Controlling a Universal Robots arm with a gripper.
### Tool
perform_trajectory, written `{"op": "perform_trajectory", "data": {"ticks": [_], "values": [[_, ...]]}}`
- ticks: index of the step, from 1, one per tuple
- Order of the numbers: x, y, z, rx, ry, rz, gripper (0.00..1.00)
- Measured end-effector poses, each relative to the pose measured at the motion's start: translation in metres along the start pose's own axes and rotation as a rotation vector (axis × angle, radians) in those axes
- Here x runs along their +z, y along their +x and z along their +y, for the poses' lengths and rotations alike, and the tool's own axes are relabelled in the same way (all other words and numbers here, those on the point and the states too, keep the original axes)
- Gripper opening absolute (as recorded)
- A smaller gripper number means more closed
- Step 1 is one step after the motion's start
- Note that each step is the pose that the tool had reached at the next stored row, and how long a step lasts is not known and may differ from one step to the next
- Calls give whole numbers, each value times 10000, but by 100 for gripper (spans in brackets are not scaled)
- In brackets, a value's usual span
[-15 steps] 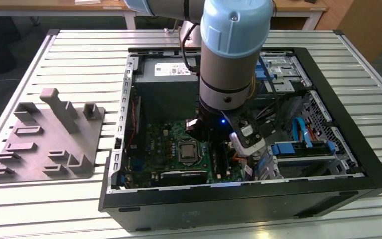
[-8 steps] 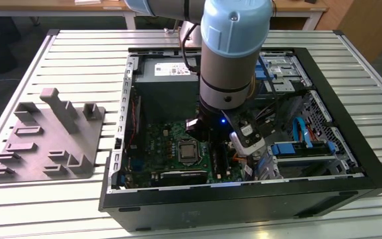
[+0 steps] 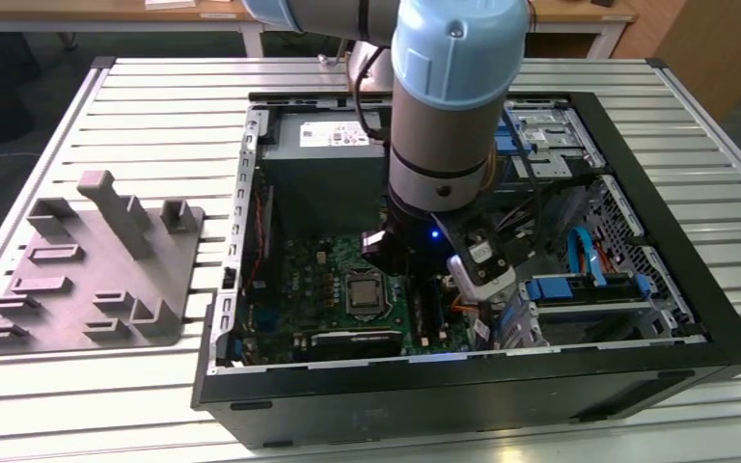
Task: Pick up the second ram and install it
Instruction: 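Insert the second ram into the second slot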
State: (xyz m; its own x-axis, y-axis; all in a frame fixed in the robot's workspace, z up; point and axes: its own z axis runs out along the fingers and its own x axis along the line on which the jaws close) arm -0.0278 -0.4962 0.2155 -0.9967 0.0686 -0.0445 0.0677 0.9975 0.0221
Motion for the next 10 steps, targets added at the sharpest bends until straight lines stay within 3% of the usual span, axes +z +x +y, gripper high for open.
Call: {"op": "perform_trajectory", "data": {"ticks": [10], "values": [[3,-32,8,-81,0,1,14]]}}
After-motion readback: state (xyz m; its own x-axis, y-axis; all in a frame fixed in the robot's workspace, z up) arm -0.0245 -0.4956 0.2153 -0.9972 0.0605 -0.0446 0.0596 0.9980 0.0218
